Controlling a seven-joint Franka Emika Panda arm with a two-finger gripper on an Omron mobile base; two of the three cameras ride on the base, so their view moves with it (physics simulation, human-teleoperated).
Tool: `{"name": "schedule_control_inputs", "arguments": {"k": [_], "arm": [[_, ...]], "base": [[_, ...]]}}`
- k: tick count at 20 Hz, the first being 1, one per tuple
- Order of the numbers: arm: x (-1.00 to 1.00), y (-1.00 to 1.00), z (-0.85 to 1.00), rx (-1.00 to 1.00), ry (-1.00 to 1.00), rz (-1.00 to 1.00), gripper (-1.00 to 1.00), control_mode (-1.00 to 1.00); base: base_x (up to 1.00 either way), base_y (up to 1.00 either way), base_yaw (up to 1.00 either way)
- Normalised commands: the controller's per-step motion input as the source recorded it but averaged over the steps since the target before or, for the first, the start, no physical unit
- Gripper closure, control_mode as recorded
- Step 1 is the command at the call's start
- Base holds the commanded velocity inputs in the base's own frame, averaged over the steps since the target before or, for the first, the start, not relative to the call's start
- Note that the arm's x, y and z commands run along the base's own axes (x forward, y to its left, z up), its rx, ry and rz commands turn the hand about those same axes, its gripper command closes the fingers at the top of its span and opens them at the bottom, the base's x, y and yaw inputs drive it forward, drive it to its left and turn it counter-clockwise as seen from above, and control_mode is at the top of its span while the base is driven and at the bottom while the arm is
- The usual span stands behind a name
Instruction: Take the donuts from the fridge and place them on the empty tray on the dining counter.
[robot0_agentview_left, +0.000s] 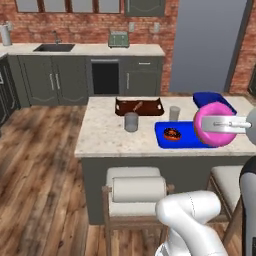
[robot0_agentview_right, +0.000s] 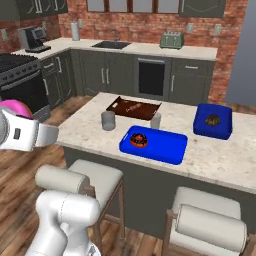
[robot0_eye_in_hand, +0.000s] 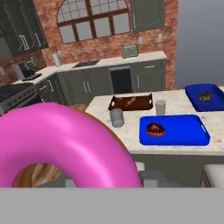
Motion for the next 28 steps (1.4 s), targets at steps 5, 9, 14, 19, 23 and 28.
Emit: {"name": "schedule_control_inputs", "arguments": {"k": [5,9,14,19,23,28], "arm": [[0.00,0.00,0.00,0.00,0.00,0.00,1.00,1.00],[0.00,0.00,0.00,0.00,0.00,0.00,1.00,1.00],[0.00,0.00,0.00,0.00,0.00,0.00,1.00,1.00],[0.00,0.00,0.00,0.00,0.00,0.00,1.00,1.00],[0.00,0.00,0.00,0.00,0.00,0.00,1.00,1.00],[0.58,-0.34,-0.14,0.01,0.28,-0.17,1.00,-1.00]], "base": [[0.00,-0.93,0.19],[0.35,-1.00,-0.08],[1.00,-0.28,-0.13],[0.57,-0.16,-0.52],[0.40,-0.24,-0.55],[0.21,-0.10,-0.20]]}}
